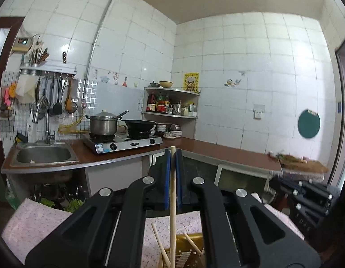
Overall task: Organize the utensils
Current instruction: 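Carry the chopstick and green-handled fork in both grippers up over the caddy, then open both grippers to drop the chopstick and fork into the caddy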
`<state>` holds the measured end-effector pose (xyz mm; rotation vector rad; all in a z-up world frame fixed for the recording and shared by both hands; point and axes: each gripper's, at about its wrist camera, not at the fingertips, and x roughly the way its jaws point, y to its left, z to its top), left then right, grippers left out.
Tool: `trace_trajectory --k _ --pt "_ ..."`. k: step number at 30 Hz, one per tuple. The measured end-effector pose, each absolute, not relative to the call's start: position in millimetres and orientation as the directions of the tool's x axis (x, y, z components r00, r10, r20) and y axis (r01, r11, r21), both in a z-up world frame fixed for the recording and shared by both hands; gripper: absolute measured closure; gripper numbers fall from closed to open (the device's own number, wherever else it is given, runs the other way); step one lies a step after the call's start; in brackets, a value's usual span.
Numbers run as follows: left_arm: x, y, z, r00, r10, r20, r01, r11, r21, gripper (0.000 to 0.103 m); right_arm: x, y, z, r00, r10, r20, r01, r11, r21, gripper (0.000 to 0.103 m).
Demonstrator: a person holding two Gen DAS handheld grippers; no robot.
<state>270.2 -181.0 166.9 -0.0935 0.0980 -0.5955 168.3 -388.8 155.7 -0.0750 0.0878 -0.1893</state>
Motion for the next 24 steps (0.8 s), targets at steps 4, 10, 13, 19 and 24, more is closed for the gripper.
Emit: trace_trajectory --k 4,10,13,19,24 --pt "280 -183 165 0.826 -0.561 -0.059 0.550 0.824 -0.136 0.099 178 -397 146 0.975 -0.196 -0.109 0.189 0.979 -0.071 0.101" --pt "282 -193 155 0.813 -0.573 -0.098 0.563 0.818 -0.118 0.099 183 -391 138 0.974 -0.187 -0.127 0.177 0.980 -0.089 0.101" --pt "282 -197 150 0.811 -0.574 -0.115 0.563 0.819 -0.112 0.099 182 -391 137 0.975 -0.187 -0.123 0.176 0.980 -0.091 0.101" --pt "290 -204 138 0.807 -0.569 -0.161 0.560 0.822 -0.101 0.099 185 -393 133 0.973 -0.180 -0.144 0.168 0.982 -0.090 0.100" --pt "297 -205 132 0.806 -0.560 -0.194 0.550 0.829 -0.105 0.099 191 -394 131 0.973 -0.165 -0.164 0.153 0.985 -0.083 0.098"
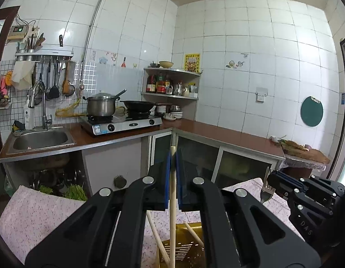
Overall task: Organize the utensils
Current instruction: 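Open both grippers to drop the chopstick and fork into the caddy, then lower both grippers and each grasp a wooden chopstick on the table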
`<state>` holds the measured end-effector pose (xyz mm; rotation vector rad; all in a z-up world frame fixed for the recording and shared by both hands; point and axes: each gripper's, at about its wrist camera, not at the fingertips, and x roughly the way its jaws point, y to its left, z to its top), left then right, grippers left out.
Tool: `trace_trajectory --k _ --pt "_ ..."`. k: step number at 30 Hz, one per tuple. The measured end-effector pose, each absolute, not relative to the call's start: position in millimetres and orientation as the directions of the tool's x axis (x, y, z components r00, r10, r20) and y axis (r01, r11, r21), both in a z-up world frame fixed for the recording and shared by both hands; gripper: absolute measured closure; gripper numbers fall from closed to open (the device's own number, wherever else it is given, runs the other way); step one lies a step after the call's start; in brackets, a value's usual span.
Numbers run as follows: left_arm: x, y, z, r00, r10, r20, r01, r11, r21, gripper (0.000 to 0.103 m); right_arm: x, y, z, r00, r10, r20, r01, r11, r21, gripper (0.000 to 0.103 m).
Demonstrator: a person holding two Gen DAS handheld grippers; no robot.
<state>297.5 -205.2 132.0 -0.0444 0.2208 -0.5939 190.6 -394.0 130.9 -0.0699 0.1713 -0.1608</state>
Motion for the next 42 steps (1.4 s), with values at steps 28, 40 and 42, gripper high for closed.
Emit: trace_trajectory --k 28,40,42 --pt "299.3 -202.3 130.0 0.814 -0.537 -0.221 0.527 0.843 -0.106 0.091 189.4 -403.0 130.8 0.968 -0.189 -0.168 0.184 0.982 -0.048 0.097" --pt "300.8 -204.9 130.4 0.820 -0.524 -0.231 0.517 0.851 -0.094 0.076 188.4 -401.6 131.3 0.963 -0.209 -0.168 0.204 0.978 -0.046 0.086" --pt "298.2 -203.6 133.5 0.828 -0.515 -0.223 0.509 0.856 -0.086 0.072 186.2 -402.8 133.7 0.962 -0.222 -0.159 0.217 0.975 -0.048 0.061"
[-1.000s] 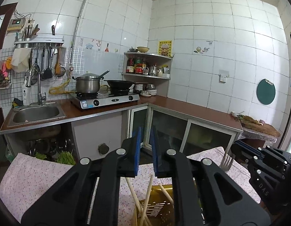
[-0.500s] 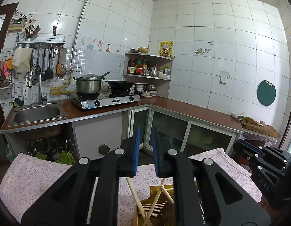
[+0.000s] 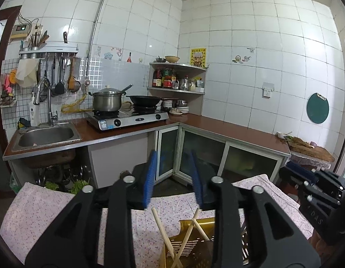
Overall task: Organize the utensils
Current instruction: 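Lower both grippers and each grasp a wooden chopstick on the table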
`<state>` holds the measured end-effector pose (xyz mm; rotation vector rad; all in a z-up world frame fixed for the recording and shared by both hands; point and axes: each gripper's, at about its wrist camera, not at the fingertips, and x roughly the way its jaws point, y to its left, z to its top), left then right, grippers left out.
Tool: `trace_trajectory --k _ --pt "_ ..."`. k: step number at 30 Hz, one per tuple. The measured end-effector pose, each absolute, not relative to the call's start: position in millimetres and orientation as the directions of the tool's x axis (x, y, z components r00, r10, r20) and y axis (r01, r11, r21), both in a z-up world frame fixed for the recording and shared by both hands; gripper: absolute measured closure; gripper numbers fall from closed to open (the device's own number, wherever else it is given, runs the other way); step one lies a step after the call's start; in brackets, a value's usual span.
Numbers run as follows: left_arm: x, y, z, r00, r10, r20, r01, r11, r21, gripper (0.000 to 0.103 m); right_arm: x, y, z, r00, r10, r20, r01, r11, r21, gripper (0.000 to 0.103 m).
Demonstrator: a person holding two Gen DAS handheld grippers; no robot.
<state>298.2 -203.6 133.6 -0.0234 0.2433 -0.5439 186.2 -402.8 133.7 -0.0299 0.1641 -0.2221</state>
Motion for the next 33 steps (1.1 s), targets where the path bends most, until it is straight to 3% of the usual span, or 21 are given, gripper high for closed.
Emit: trace_trajectory --k 4,10,16,21,27,33 --pt "290 -200 135 0.843 -0.486 -0.232 0.488 0.871 -0.051 0.070 181 -408 139 0.960 -0.234 -0.153 0.233 0.972 -0.024 0.059" --pt "270 -187 115 0.849 -0.420 -0.320 0.455 0.889 0.042 0.066 164 -414 139 0.956 -0.218 -0.194 0.222 0.975 -0.003 0.057" --pt "252 -167 57 0.774 -0.378 -0.507 0.467 0.883 0.054 0.064 152 -425 86 0.898 -0.166 -0.407 0.200 0.979 0.040 0.055" --pt "228 -165 4 0.650 -0.407 -0.642 0.508 0.861 -0.031 0.064 148 -428 13 0.789 -0.132 -0.600 0.244 0.964 0.109 0.055" --pt "190 -174 -41 0.539 -0.441 -0.717 0.550 0.830 -0.096 0.064 127 -419 -31 0.742 -0.138 -0.656 0.289 0.949 0.127 0.055" --pt "172 -192 -66 0.502 -0.432 -0.749 0.582 0.809 -0.077 0.064 113 -423 -41 0.725 -0.155 -0.672 0.307 0.945 0.113 0.055"
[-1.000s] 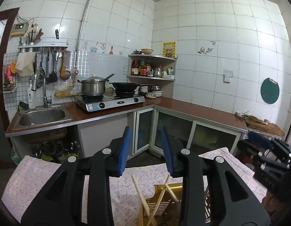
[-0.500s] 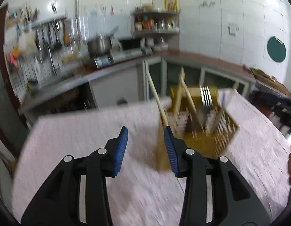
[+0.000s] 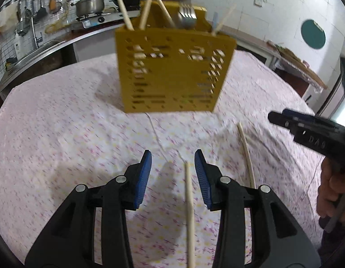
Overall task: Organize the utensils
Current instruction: 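Lower both grippers and each grasp a wooden chopstick on the table, then regrasp the chopstick with the left gripper while the right gripper holds its chopstick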
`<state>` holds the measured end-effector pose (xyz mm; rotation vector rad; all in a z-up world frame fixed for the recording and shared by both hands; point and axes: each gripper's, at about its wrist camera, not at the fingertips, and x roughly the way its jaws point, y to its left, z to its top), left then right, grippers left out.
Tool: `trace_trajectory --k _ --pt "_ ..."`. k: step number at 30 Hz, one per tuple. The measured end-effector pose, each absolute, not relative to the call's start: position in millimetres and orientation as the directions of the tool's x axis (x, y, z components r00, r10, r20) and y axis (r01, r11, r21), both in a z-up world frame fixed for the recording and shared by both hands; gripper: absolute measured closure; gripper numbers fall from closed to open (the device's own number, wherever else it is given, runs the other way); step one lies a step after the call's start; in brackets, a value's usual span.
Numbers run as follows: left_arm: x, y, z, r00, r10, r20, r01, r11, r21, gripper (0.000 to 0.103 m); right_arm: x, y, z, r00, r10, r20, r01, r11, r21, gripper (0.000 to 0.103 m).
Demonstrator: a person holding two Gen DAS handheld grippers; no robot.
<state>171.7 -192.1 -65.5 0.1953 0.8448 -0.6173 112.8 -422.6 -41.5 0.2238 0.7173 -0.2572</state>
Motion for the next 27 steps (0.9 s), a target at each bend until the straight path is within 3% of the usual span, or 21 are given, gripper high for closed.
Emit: trace_trajectory --k 8,12,14,20,23,27 --pt "175 -213 -96 0.454 -0.374 -0.809 0.571 0.819 -0.057 0.065 136 -404 -52 0.693 -0.114 -0.712 0.223 0.973 0.062 0.055" --pt "178 -215 -100 0.487 -0.347 -0.802 0.556 0.831 -0.022 0.075 149 -402 -62 0.668 -0.082 -0.740 0.220 0.971 0.091 0.057" --pt "184 -213 -99 0.490 -0.342 -0.802 0.550 0.835 -0.020 0.082 156 -400 -68 0.649 -0.063 -0.758 0.219 0.970 0.107 0.063" --pt "196 -199 -96 0.475 -0.358 -0.804 0.536 0.842 -0.059 0.086 163 -386 -81 0.627 -0.046 -0.778 0.182 0.979 0.088 0.084" --pt "199 -194 -94 0.479 -0.353 -0.804 0.529 0.847 -0.057 0.094 163 -383 -82 0.629 -0.042 -0.776 0.163 0.983 0.079 0.091" --pt "203 -186 -93 0.467 -0.365 -0.805 0.526 0.847 -0.079 0.096 162 -381 -79 0.628 -0.035 -0.777 0.151 0.986 0.078 0.097"
